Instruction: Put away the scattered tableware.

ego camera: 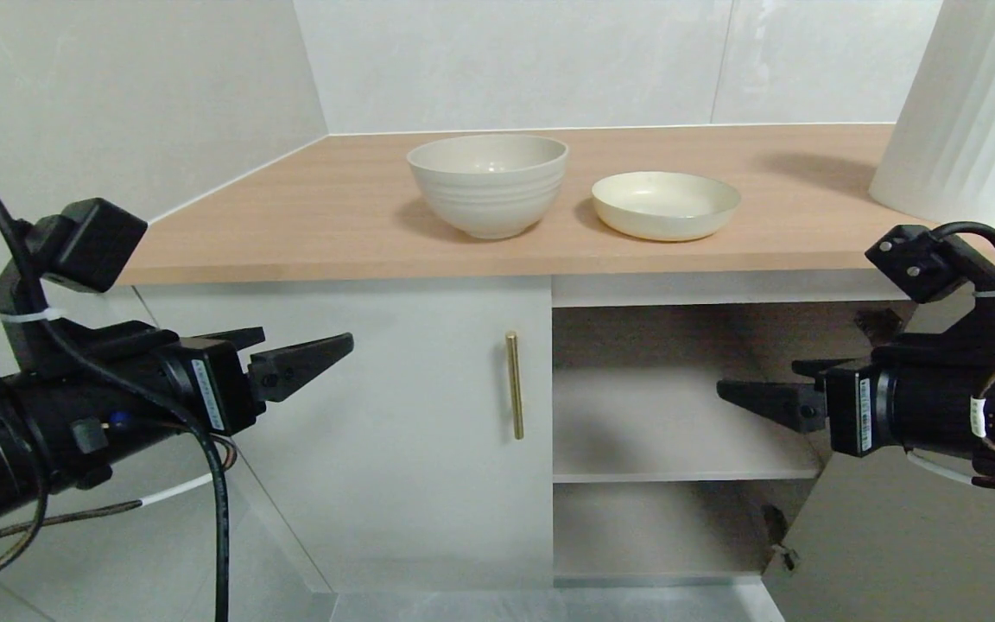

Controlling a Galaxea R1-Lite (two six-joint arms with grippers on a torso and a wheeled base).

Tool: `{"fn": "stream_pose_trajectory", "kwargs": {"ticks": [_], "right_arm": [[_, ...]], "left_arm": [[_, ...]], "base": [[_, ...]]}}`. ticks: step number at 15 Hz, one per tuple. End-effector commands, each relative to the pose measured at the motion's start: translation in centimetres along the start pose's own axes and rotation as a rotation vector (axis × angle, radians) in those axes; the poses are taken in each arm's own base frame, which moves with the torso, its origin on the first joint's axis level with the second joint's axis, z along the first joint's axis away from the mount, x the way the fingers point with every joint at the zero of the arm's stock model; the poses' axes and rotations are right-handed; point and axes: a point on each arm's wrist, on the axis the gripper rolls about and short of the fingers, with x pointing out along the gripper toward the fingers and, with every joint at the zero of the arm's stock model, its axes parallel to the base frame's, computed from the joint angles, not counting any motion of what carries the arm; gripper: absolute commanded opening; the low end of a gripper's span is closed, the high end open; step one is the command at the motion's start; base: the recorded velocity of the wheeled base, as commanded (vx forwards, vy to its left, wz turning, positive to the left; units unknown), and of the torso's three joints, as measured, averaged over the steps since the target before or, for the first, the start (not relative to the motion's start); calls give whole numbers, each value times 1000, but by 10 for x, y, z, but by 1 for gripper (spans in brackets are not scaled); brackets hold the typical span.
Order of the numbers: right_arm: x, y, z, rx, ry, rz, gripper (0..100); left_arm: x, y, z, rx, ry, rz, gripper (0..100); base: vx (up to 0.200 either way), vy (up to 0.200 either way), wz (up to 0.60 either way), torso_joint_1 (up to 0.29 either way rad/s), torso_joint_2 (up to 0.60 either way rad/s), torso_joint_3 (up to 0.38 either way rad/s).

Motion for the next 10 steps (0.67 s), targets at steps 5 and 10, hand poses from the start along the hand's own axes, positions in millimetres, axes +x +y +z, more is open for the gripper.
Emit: {"fn": "stream_pose_trajectory", "kwargs": {"ticks": [5,10], "right_arm": [[0,-1,0,1,1,-3,100],[3,-1,-1,-4,9,-4,100]], "left_arm": [[3,0,0,-2,5,3,100],[3,0,0,-4,4,6,100]], "base": [[0,0,0,49,-182,-184],[0,0,0,169,-500,-294]]}}
